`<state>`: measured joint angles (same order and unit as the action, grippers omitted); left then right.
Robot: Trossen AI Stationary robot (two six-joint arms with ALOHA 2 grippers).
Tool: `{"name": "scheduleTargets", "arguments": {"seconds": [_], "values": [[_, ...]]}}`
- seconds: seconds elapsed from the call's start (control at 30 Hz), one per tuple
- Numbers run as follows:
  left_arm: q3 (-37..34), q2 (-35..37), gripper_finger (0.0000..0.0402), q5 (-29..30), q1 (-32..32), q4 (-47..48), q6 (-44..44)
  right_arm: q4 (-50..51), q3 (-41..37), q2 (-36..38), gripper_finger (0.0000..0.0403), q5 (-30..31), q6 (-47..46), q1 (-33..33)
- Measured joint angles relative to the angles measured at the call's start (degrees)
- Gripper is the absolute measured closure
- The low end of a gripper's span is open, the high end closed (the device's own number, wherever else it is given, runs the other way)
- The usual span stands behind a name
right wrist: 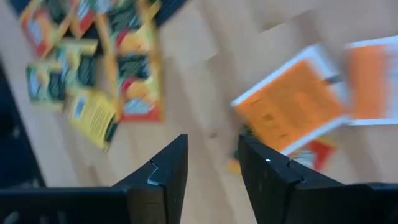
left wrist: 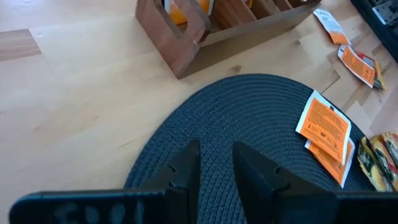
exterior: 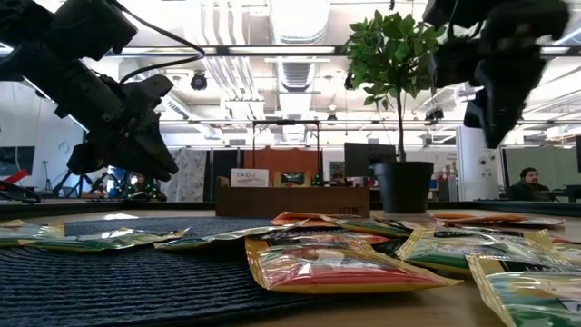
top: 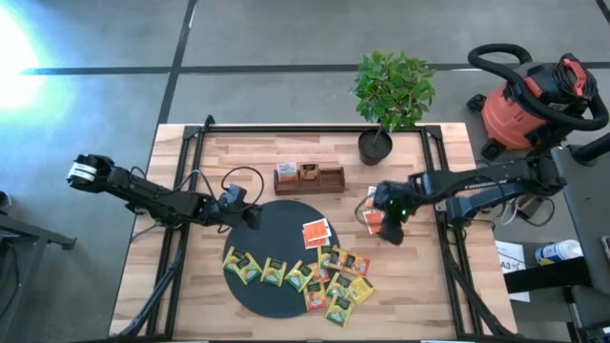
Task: Pick & Place Tea
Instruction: Put the yellow tea bag into the right section of the brown wooden organizer
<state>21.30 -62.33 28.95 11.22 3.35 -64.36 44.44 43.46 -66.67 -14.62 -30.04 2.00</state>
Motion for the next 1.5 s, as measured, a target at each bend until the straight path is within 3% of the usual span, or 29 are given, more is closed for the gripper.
{"name": "scheduleTargets", "arguments": {"seconds": [0.43,0.7,0.87,1.1,1.27,1.5], "values": [[0.02,0.00,0.0312,-4.72,0.00,-2.41,2.54,-13.36,0.35,-13.33,0.0260,-2.03,-0.60,16.65],[0.02,0.23,0.0312,-15.46,1.24,-2.60,6.06,-14.06,7.69,-18.86,0.0269,-1.50,-4.28,17.30],[1.52,0.96,0.0312,-22.02,5.91,0.91,1.19,-14.11,12.47,-23.43,0.0275,-0.34,-3.76,16.31],[5.60,1.01,0.0312,-21.03,15.28,4.38,-1.08,-14.23,16.92,-31.10,0.0274,-2.58,-3.08,13.42],[6.96,0.87,0.0312,-17.01,18.95,3.93,-0.10,-14.54,17.92,-31.36,0.0281,-3.59,-2.13,13.37],[7.23,-3.17,0.0312,-10.25,19.56,-9.04,1.40,-21.18,14.06,-29.42,0.0277,-4.44,-11.41,12.55]]}}
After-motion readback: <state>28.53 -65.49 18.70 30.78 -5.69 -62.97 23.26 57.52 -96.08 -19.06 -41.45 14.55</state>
